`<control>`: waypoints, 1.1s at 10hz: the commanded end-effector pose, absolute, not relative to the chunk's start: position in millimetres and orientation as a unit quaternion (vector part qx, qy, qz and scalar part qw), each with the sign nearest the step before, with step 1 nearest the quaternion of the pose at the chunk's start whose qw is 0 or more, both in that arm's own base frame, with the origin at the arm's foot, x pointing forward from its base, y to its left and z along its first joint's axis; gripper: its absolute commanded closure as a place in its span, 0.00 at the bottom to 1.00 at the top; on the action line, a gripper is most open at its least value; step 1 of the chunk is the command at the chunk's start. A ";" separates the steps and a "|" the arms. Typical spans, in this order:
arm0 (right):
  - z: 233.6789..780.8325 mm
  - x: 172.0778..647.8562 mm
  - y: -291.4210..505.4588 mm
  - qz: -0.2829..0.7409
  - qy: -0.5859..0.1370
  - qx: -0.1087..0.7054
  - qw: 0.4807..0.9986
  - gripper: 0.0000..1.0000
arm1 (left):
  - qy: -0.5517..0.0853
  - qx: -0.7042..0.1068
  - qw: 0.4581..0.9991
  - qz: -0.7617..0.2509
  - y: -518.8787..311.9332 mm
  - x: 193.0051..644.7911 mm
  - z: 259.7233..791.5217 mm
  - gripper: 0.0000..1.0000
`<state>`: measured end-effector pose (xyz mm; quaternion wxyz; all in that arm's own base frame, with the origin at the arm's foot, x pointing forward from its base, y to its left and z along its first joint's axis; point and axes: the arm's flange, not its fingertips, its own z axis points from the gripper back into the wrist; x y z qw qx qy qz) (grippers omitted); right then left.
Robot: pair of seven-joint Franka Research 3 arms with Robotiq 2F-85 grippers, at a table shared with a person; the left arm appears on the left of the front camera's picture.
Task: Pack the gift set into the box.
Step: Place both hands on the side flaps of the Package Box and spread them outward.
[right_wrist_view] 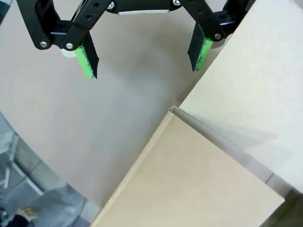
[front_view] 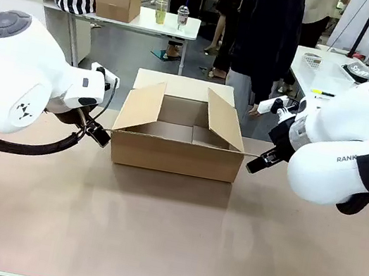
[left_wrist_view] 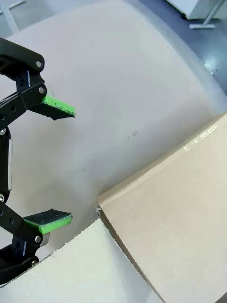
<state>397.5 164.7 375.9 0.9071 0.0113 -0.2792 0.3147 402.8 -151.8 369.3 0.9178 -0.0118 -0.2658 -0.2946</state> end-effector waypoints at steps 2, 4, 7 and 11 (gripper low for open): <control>375.8 396.9 165.5 0.316 -0.280 0.012 0.907 0.00 | -0.268 -0.012 0.917 -0.294 -151.9 403.0 370.3 0.00; 375.8 396.9 165.5 0.316 -0.280 0.012 0.907 0.00 | -0.268 -0.012 0.917 -0.294 -151.9 403.0 370.3 0.00; 375.8 396.9 165.5 0.316 -0.280 0.012 0.907 0.00 | -0.268 -0.012 0.917 -0.294 -151.9 403.0 370.3 0.00; 375.8 396.9 165.5 0.316 -0.280 0.012 0.907 0.00 | -0.268 -0.012 0.917 -0.294 -151.9 403.0 370.3 0.00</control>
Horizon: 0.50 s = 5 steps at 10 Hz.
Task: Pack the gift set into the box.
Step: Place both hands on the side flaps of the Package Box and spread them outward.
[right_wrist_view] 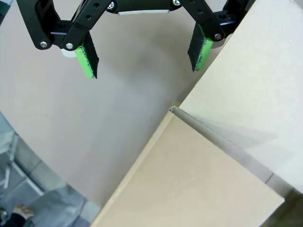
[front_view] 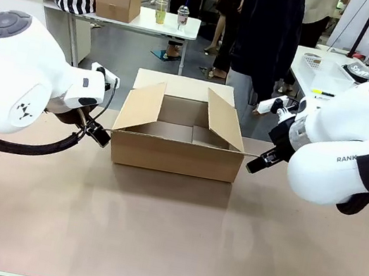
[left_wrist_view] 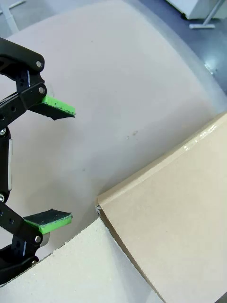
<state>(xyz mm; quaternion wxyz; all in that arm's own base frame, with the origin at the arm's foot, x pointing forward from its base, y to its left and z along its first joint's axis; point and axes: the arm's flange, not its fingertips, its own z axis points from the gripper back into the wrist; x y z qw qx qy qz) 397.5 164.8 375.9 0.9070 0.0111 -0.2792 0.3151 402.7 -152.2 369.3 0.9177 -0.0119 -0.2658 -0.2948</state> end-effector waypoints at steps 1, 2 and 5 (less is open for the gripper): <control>375.8 396.9 165.5 0.316 -0.280 0.012 0.907 0.00 | -0.268 -0.012 0.917 -0.294 -151.9 403.0 370.3 0.00; 375.8 396.9 165.5 0.316 -0.280 0.012 0.907 0.00 | -0.268 -0.012 0.917 -0.294 -151.9 403.0 370.3 0.00; 375.8 396.9 165.5 0.316 -0.280 0.012 0.907 0.00 | -0.268 -0.012 0.917 -0.294 -151.9 403.0 370.3 0.00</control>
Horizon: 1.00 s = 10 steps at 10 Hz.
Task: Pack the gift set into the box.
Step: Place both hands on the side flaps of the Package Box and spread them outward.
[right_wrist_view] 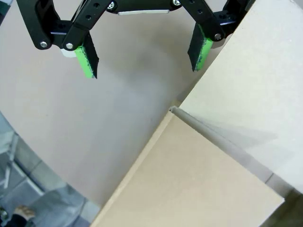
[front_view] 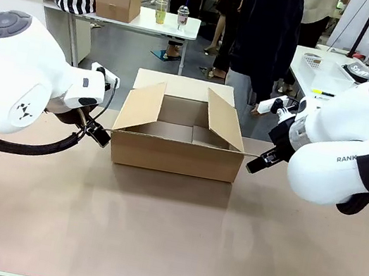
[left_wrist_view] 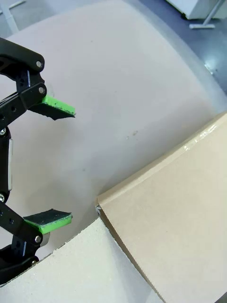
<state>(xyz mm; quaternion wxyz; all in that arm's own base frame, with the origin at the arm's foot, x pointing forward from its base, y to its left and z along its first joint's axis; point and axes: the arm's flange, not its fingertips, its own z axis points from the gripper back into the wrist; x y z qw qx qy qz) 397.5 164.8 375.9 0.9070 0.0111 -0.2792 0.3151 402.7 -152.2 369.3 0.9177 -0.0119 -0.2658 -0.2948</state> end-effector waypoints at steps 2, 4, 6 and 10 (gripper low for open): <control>375.9 397.5 164.8 0.315 -0.279 0.011 0.907 0.00 | -0.266 -0.012 0.918 -0.295 -152.2 402.7 369.3 0.00; 399.5 377.3 139.9 0.363 -0.116 0.022 0.924 0.00 | -0.114 -0.068 0.906 -0.403 -132.3 376.4 383.2 0.00; 449.3 359.8 113.9 0.336 -0.147 0.054 0.929 0.00 | -0.157 -0.121 0.881 -0.429 -89.3 340.2 422.9 0.00; 529.3 341.1 86.7 0.177 -0.255 0.403 0.861 0.00 | -0.405 -0.454 0.727 -0.318 -32.7 300.7 495.5 0.00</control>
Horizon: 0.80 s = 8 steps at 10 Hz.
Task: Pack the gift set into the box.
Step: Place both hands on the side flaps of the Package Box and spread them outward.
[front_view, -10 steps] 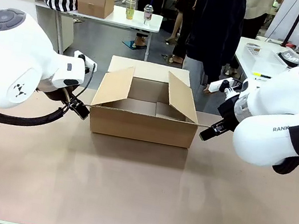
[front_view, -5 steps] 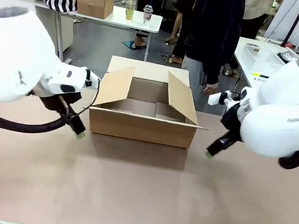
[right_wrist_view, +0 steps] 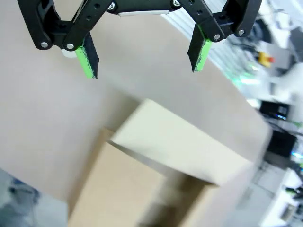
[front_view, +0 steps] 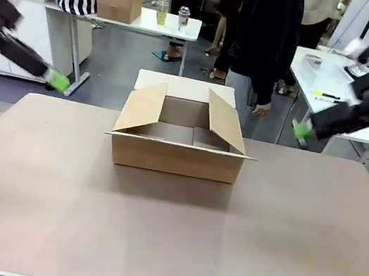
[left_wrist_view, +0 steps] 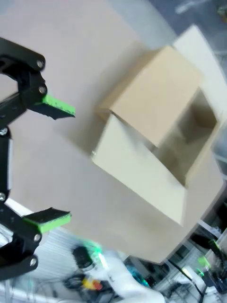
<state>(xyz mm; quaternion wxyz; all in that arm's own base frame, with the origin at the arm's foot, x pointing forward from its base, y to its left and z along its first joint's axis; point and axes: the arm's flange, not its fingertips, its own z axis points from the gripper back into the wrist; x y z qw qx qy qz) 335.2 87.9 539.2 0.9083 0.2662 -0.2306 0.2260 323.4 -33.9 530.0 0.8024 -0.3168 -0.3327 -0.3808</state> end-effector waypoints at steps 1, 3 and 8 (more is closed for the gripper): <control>521.3 351.5 88.4 0.095 -0.272 0.351 0.891 0.00 | -0.407 -0.424 0.783 -0.202 -31.0 317.0 489.8 0.00; 539.2 335.2 87.9 0.226 -0.231 0.266 0.908 0.00 | -0.333 -0.317 0.802 -0.381 -33.9 323.4 530.0 0.00; 533.4 386.6 65.3 -0.159 -0.024 0.654 0.739 0.00 | -0.173 -0.514 0.811 -0.219 -25.4 352.7 527.1 0.00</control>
